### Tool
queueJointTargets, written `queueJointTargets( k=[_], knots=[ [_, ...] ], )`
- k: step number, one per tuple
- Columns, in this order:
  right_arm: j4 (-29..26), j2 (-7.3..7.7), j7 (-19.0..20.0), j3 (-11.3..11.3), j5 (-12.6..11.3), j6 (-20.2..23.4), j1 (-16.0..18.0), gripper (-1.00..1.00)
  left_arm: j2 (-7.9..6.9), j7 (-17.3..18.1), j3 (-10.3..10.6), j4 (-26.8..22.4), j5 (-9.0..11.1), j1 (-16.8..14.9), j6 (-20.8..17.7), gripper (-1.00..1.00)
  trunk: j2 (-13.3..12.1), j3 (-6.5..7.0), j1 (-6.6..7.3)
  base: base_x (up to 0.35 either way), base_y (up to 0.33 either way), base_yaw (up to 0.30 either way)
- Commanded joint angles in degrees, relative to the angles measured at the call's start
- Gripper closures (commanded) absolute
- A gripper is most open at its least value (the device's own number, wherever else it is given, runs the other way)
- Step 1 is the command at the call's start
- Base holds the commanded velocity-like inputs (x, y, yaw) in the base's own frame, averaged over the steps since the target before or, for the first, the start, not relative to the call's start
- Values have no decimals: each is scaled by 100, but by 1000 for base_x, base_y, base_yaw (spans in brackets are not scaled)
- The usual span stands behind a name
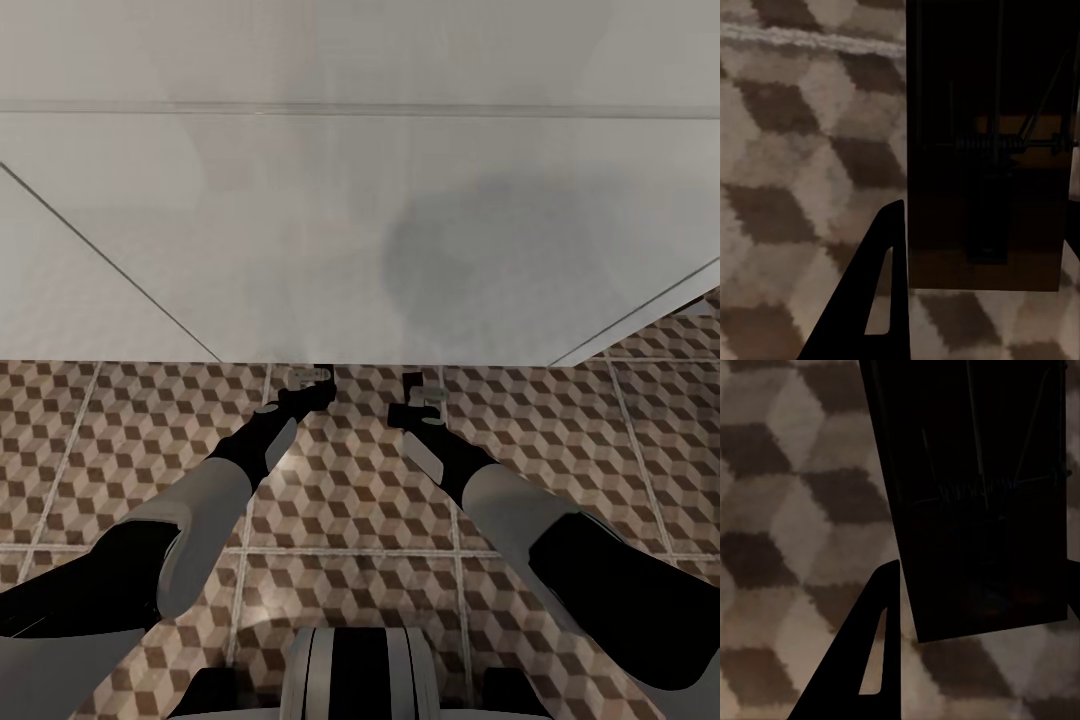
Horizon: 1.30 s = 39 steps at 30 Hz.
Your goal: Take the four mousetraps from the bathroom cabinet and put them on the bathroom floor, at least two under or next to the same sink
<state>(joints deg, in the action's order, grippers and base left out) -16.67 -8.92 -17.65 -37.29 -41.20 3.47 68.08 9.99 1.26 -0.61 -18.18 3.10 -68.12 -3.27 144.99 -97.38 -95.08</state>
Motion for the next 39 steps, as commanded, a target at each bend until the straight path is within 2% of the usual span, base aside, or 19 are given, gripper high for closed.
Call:
queueJointTargets(
  k=[1, 39],
  knots=[
    [-12, 4, -45, -49, -28, 33, 3, 100, 1, -7, -4, -10, 24, 0, -34, 100, 1, -3, 1, 0, 0, 0],
    [-52, 13, -45, -42, -28, 30, 5, 100, 1, 6, -1, -10, 24, 0, -42, 100, 1, -3, 1, 0, 0, 0]
  ],
)
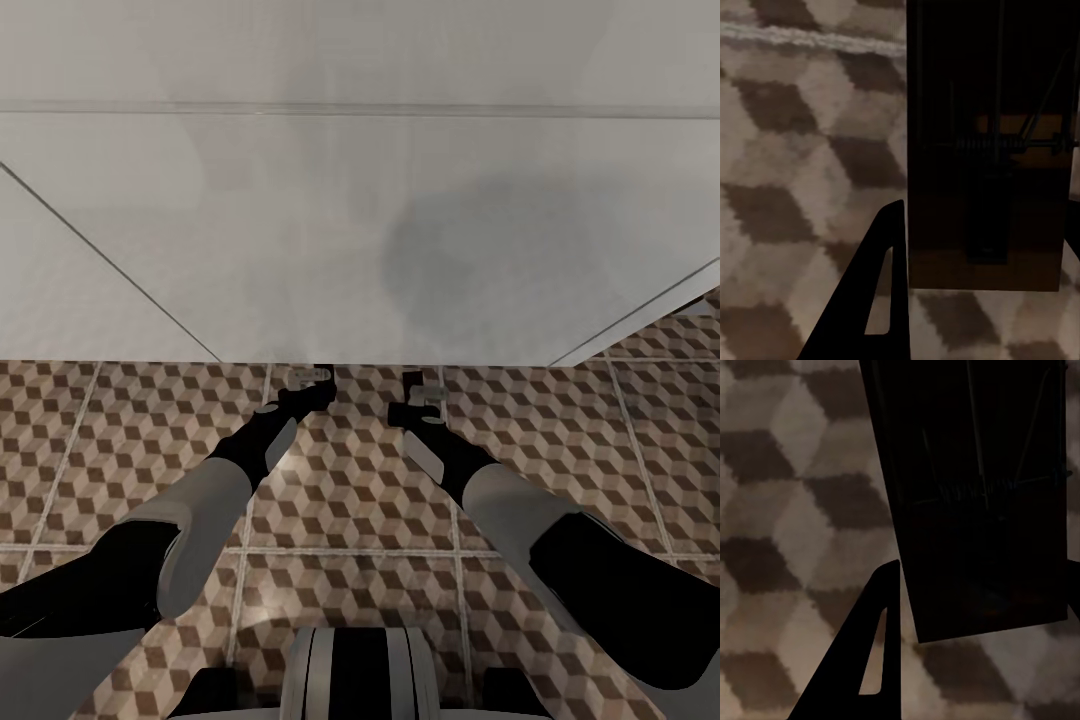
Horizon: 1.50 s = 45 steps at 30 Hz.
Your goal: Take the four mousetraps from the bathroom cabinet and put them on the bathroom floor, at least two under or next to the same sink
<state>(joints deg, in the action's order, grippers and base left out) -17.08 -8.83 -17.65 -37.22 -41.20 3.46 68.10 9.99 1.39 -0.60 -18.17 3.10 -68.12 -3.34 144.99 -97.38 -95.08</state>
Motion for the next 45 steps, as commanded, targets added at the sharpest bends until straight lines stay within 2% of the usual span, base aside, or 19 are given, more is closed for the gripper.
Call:
queueJointTargets(
  k=[1, 37, 45],
  knots=[
    [-14, 4, -46, -48, -29, 28, 6, 100, 1, -2, -2, -11, 24, 0, -35, 100, 1, -3, 1, 0, 0, 0],
    [-23, 4, -46, -48, -29, 5, 28, 100, 1, 36, -2, -11, 24, 0, -35, 100, 1, -3, 1, 0, 0, 0],
    [-23, 5, -46, -49, -29, 5, 28, 100, 1, 39, -2, -11, 24, 0, -39, 100, 12, -180, -20, 0, 0, 0]
  ],
)
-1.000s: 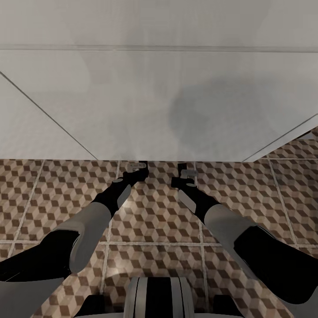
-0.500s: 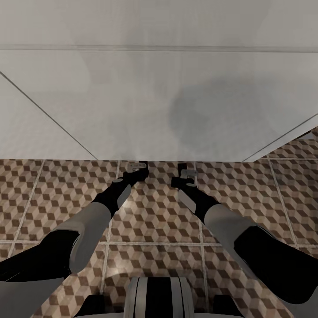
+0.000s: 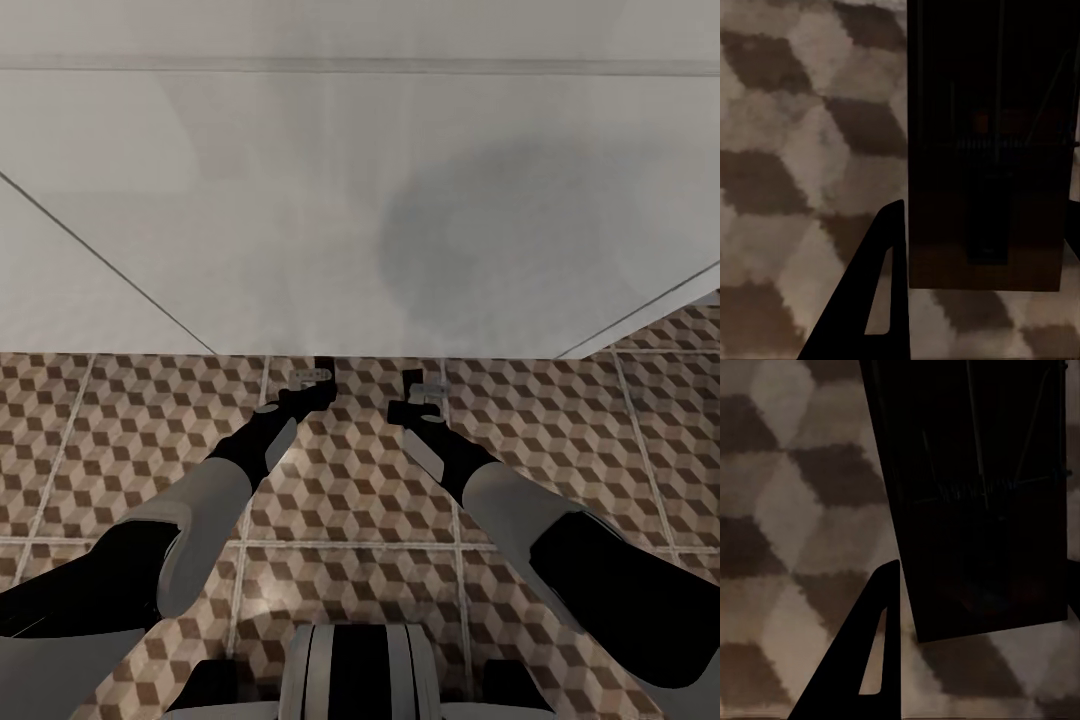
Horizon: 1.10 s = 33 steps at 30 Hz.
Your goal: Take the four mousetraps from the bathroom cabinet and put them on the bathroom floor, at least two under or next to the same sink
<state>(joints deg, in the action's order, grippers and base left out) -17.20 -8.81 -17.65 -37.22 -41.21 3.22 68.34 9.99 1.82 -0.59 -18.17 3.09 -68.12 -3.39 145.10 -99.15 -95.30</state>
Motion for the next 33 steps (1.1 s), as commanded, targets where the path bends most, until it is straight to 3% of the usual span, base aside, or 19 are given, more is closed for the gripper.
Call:
queueJointTargets(
  k=[1, 24, 33],
  knots=[
    [-12, 4, -45, -49, -27, 29, 4, 100, 0, -3, -3, -11, 25, 0, -36, 100, 1, -3, 1, 0, 0, 0],
    [-20, 3, -45, -49, -22, 9, 4, 100, 0, 2, -3, -17, 25, 0, -32, 100, 1, -3, 1, 0, 0, 0],
    [-20, 3, -50, -49, -19, -336, 4, 100, 0, -27, -4, -19, 25, 0, -19, 100, 1, -3, 1, 0, 0, 0]
  ],
)
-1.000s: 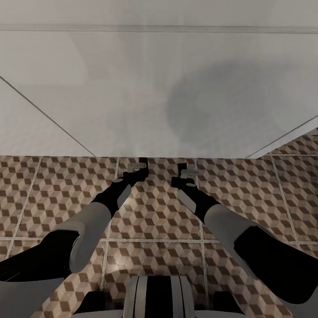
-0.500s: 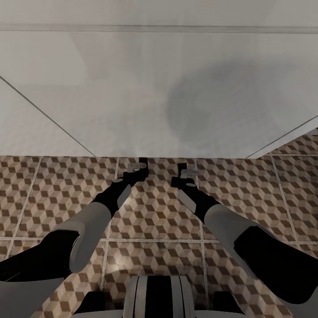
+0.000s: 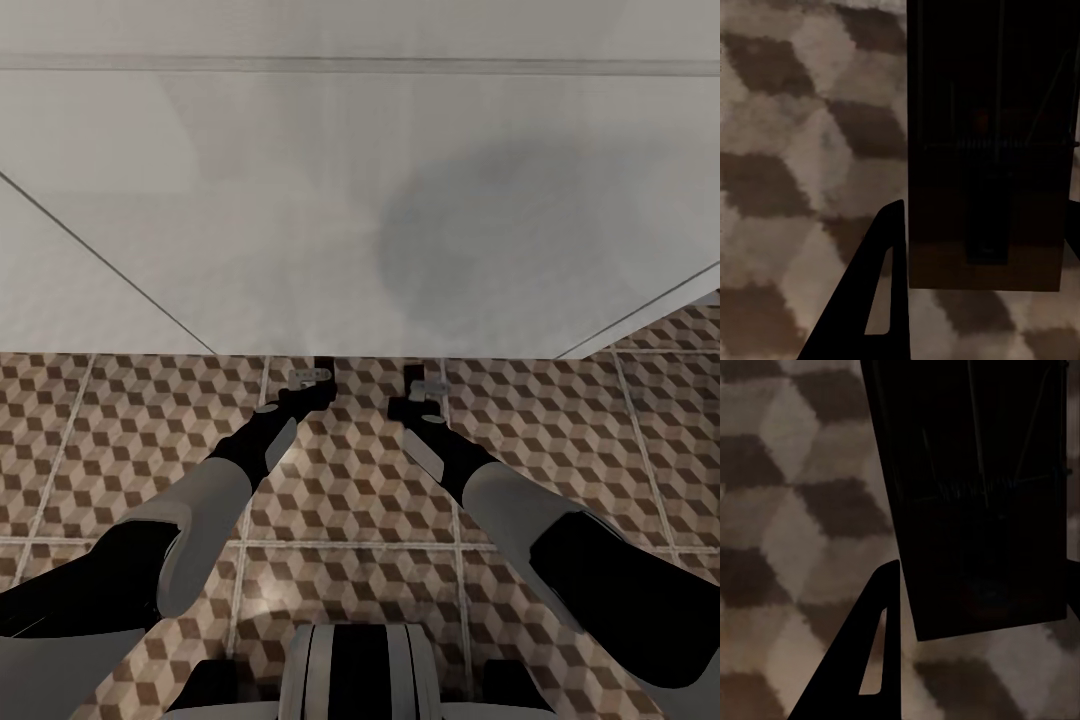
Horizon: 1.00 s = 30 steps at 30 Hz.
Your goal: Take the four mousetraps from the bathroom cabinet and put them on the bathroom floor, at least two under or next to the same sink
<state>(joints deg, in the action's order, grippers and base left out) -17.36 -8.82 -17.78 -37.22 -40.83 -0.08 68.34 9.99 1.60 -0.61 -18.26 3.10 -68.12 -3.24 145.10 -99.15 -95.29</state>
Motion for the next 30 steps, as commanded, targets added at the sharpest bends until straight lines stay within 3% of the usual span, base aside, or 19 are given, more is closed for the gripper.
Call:
queueJointTargets(
  k=[1, 15, 25, 30],
  knots=[
    [-5, 3, -35, -52, -57, -54, 4, 100, 0, -16, -3, -10, 24, 0, -28, 100, 1, -3, 1, 0, 0, 0],
    [-5, -5, -41, -85, -32, -407, 4, 100, 0, -45, -3, -3, 23, 0, -19, 100, 1, -3, 1, 0, 0, 0],
    [2, -6, -41, -117, 464, -563, 4, 100, 0, -49, -4, -2, 24, 0, -19, 100, 1, -3, 1, 2, 0, 0],
    [4, -6, -41, -115, 528, -571, 4, 100, 0, -50, -3, -2, 19, 0, -19, 100, 1, -3, 1, 106, 0, 0]
  ],
)
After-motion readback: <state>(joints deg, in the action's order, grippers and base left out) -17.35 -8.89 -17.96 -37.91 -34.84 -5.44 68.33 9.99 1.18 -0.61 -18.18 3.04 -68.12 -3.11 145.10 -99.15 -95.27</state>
